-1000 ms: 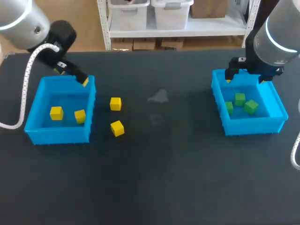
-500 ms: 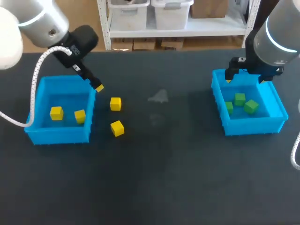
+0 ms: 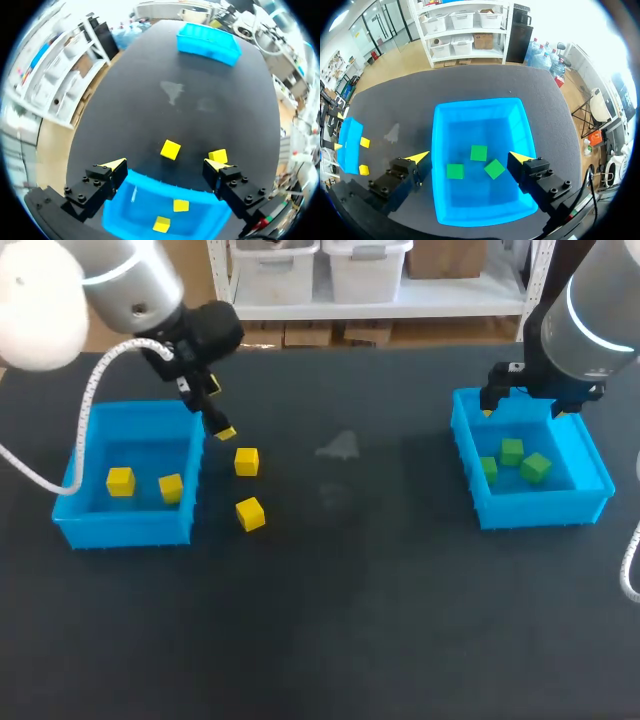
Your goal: Put the green cubes in the right bin and the yellow cubes in the left bin.
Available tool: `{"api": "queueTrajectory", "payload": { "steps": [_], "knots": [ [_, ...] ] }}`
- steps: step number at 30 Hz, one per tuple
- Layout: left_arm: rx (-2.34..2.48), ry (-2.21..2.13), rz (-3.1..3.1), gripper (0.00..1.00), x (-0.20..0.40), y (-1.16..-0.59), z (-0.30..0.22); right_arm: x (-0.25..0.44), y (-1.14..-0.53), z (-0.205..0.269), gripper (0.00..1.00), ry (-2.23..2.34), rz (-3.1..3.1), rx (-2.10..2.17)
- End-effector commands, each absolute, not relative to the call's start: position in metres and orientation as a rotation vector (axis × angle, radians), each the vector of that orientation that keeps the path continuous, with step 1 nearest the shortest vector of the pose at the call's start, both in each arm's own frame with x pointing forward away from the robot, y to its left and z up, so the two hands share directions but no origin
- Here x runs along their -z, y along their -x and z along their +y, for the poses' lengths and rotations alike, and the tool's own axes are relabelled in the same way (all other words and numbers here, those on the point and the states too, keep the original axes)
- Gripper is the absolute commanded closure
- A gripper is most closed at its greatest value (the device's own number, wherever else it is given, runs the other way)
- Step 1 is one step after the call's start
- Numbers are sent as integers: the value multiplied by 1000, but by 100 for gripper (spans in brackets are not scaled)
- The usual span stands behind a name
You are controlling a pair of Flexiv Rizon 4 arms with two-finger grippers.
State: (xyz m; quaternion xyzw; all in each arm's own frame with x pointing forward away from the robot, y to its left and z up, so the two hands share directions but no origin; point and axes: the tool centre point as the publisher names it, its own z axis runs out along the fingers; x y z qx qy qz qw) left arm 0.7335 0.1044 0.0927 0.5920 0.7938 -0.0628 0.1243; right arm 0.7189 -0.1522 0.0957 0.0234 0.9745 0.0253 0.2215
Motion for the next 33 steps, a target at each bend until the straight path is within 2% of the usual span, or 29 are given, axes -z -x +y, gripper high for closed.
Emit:
{"api": "queueTrajectory", "payload": {
  "steps": [1, 33],
  "knots": [
    [191, -1827, 2273, 0, -89, -741, 95, -95, -718, -152, 0, -66, 2689, -69],
    [72, -2104, 2191, 0, -30, -705, 83, -95, -718, -152, 0, -66, 2689, -69]
  ]
}}
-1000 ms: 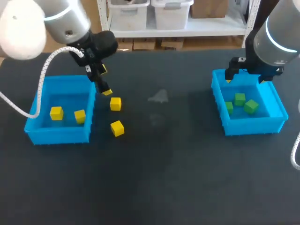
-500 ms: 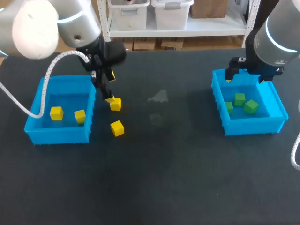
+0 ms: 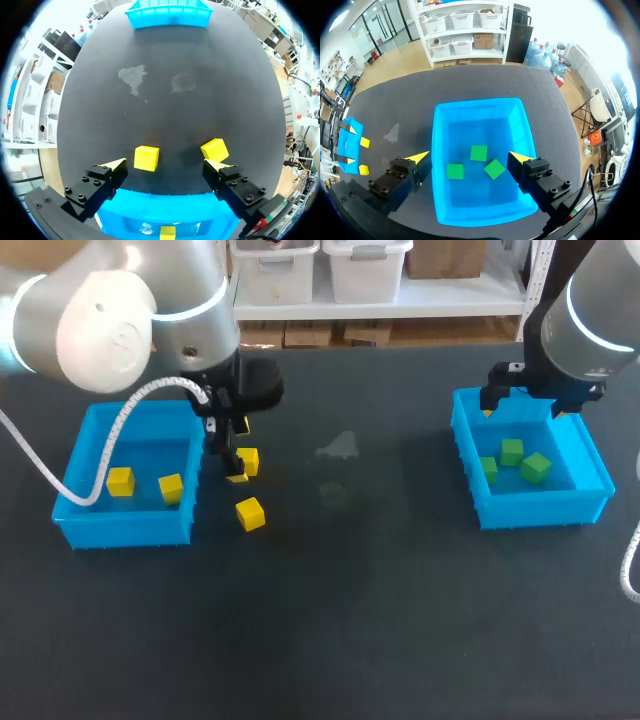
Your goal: Put the green cubes in the right bin and the yellow cubes in the left bin.
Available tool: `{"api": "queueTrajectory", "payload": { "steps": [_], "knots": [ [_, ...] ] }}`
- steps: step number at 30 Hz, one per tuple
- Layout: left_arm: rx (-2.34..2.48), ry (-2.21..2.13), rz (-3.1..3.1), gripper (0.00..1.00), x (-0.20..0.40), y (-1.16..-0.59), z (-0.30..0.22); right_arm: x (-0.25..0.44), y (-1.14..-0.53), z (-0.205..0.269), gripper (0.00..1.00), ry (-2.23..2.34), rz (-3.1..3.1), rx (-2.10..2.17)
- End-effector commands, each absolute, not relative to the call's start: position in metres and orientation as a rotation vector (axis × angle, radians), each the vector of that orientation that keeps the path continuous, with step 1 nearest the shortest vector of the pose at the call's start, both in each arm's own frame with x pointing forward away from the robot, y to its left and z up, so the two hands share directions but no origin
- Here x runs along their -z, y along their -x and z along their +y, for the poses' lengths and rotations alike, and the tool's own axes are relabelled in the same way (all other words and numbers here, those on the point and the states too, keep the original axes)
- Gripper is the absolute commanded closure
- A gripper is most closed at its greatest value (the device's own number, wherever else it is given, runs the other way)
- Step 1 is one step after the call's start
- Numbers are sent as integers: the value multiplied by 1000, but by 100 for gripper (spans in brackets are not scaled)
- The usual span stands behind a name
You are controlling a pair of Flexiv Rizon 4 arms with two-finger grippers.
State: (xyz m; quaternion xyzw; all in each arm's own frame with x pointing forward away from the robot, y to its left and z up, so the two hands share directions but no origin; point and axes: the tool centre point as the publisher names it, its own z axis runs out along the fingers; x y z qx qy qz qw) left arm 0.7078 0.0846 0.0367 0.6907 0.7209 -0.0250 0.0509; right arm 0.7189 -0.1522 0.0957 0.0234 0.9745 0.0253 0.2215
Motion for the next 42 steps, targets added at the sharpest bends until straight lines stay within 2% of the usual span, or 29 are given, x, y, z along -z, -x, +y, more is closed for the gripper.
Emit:
{"api": "queueTrajectory", "payload": {
  "steps": [1, 26, 27, 28, 29, 31, 42],
  "knots": [
    [72, -2105, 2191, 0, -29, -705, 83, -95, -718, -152, 0, -66, 2689, -69],
    [51, -2131, 2192, 0, -4, -713, 84, -95, -718, -152, 0, -66, 2689, -69],
    [51, -2130, 2194, 11, -4, -714, 83, -95, -718, -152, 0, -66, 2689, -69],
    [52, -2129, 2195, 45, -4, -715, 83, -95, -718, -152, 0, -66, 2689, -69],
    [55, -2129, 2196, 59, -3, -715, 82, -95, -718, -152, 0, -66, 2689, -69],
    [62, -2125, 2197, 100, -1, -716, 80, -95, -718, -152, 0, -66, 2689, -69],
    [69, -2123, 2204, 100, 2, -715, 78, -95, -718, -152, 0, -66, 2689, -69]
  ]
}}
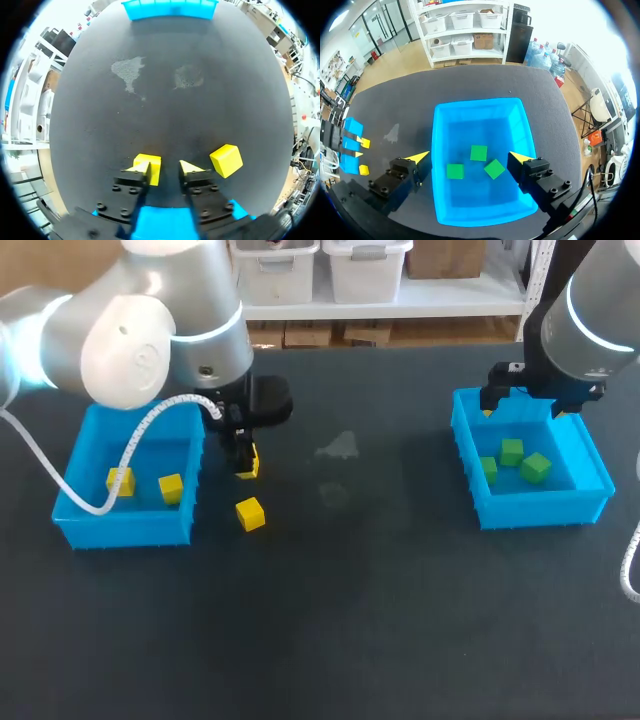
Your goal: Put the green cubes in the right bin and the yellow cubes in the left bin.
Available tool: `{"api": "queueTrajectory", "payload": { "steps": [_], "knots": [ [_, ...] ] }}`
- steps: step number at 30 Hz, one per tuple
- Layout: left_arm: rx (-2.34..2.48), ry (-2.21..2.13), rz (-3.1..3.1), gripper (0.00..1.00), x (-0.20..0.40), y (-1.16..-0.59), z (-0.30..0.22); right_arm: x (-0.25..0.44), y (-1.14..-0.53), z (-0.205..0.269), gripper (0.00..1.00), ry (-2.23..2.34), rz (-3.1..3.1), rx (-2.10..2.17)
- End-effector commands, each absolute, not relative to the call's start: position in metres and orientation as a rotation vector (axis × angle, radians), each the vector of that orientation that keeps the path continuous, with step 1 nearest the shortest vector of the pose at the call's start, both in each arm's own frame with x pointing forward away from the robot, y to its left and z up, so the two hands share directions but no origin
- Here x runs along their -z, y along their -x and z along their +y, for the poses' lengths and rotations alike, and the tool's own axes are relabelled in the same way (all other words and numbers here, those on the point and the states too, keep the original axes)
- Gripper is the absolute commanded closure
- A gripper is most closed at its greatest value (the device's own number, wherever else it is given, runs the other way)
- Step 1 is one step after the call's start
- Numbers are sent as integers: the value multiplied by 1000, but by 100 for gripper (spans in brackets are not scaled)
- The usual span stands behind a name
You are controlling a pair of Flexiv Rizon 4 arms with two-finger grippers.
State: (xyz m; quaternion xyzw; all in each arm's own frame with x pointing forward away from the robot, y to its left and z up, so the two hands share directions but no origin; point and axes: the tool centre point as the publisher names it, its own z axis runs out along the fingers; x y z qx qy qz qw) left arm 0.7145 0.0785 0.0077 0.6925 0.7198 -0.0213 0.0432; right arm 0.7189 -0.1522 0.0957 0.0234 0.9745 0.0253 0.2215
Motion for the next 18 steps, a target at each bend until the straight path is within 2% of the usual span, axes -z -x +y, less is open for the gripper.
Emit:
{"api": "queueTrajectory", "payload": {
  "steps": [1, 4, 5, 6, 18],
  "knots": [
    [68, -2124, 2205, 100, 2, -715, 79, -95, -718, -152, 0, -66, 2689, -69],
    [56, -2114, 2208, 100, 2, -716, 80, -95, -718, -152, 0, -66, 2689, -69],
    [51, -2096, 2206, 20, 0, -718, 80, -95, -718, -152, 0, -66, 2689, -69],
    [51, -2091, 2208, 0, -2, -720, 80, -95, -718, -152, 0, -66, 2689, -69],
    [1, -2060, 2202, 0, -21, -742, 85, -95, -718, -152, 0, -66, 2689, -69]
  ]
}}
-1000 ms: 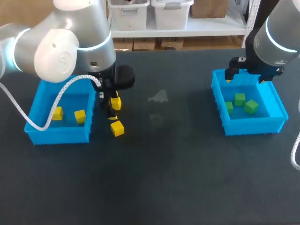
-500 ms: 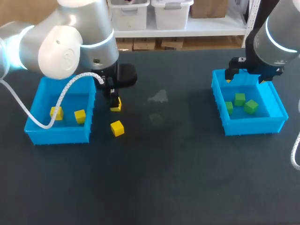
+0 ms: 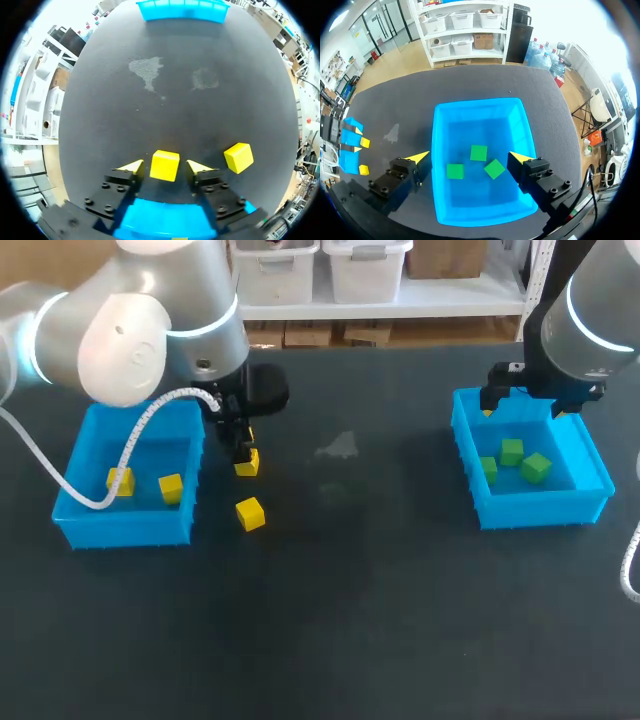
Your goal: Put the green cubes in the right bin and the yellow cubes in the left bin.
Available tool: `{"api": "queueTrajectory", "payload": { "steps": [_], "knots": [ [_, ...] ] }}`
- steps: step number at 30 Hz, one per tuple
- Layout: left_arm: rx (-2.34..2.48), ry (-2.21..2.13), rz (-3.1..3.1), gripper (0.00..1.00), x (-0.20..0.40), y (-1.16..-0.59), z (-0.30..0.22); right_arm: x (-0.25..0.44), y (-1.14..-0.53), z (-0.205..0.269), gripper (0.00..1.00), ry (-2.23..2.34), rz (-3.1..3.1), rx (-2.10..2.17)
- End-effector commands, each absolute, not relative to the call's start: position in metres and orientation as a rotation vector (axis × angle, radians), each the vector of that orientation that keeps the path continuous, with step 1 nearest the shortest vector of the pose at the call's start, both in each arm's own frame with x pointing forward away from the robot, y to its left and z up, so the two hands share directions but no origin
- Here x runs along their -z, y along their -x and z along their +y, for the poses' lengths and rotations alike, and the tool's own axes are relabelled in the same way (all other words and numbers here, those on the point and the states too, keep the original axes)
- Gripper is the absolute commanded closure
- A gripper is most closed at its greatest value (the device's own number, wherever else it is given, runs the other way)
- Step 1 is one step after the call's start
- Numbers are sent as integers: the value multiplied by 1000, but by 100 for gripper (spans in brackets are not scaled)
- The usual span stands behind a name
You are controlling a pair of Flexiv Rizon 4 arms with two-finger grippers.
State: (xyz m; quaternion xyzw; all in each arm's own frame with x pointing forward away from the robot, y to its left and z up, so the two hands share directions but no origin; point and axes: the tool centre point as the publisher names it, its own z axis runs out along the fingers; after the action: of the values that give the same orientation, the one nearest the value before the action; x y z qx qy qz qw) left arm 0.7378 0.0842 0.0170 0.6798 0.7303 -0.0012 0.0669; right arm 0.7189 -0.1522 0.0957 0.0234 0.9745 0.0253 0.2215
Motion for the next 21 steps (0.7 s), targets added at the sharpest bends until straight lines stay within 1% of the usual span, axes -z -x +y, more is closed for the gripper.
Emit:
{"api": "queueTrajectory", "payload": {
  "steps": [1, 21],
  "knots": [
    [-2, -2064, 2199, 0, -21, -743, 86, -95, -718, -152, 0, -66, 2689, -69],
    [10, -2126, 2192, 0, -3, -737, 84, -95, -718, -152, 0, -66, 2689, -69]
  ]
}}
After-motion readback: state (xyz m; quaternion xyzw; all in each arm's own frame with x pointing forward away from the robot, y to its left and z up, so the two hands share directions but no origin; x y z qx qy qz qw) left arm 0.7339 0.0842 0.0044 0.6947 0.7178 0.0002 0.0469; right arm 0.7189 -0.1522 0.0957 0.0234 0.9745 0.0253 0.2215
